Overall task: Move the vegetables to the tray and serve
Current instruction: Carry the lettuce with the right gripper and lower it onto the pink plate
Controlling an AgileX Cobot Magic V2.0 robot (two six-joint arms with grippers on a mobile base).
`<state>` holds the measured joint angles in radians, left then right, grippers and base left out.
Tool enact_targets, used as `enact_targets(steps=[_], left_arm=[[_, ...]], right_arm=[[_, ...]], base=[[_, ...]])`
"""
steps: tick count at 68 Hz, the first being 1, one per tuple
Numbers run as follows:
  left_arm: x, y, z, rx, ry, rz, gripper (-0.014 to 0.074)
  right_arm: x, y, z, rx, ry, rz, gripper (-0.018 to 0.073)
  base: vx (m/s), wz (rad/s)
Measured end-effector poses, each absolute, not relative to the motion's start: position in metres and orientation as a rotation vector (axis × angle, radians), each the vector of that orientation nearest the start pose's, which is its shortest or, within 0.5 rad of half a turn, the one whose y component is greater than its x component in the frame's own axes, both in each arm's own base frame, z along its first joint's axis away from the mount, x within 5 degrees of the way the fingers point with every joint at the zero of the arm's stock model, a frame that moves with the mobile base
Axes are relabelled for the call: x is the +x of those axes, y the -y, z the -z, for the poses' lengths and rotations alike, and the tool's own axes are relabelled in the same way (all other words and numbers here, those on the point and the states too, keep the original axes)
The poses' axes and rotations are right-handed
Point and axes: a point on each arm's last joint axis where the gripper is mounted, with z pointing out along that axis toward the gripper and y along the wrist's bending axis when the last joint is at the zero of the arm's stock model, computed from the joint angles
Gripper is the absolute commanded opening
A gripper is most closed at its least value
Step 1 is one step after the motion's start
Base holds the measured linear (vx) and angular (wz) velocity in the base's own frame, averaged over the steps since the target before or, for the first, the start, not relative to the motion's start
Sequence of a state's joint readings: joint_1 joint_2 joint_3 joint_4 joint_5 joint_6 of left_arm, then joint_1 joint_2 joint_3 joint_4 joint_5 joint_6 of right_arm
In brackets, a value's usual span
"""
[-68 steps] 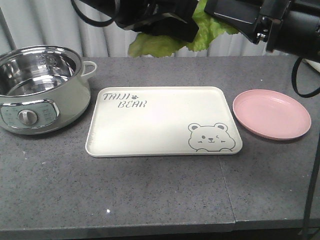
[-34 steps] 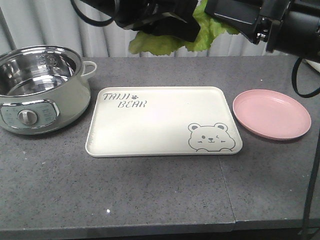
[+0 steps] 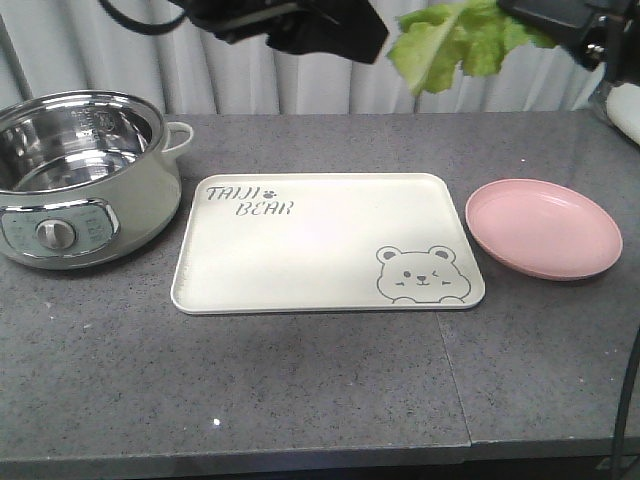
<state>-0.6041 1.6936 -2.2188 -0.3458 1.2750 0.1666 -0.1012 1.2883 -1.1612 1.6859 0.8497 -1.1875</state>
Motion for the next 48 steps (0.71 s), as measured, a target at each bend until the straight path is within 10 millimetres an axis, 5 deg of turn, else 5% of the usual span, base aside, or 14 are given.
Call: enact_targets(steps=[16,29,48], left_arm=[[0.247,0.179,-0.531,0.754,-2.041,0.395,0.0434],[0.251,0.166,-0.533,0.673,-2.051,0.249,0.038],[0.271,0.173,-0.483,0.72,-2.218,0.113,0.0309]], right_arm=[[0.276,0.016,-0.414,-0.08,-1.662,-0.789,-0.0006],[0.284,0.038,-0.395,-0.057,-1.776,-0.696,-0.0006],[0.336,0.064,-0.338,0.029,-1.919,-0.641,-0.0006]], base=[[0.0,0.0],[0.0,0.0],[0.0,0.0]])
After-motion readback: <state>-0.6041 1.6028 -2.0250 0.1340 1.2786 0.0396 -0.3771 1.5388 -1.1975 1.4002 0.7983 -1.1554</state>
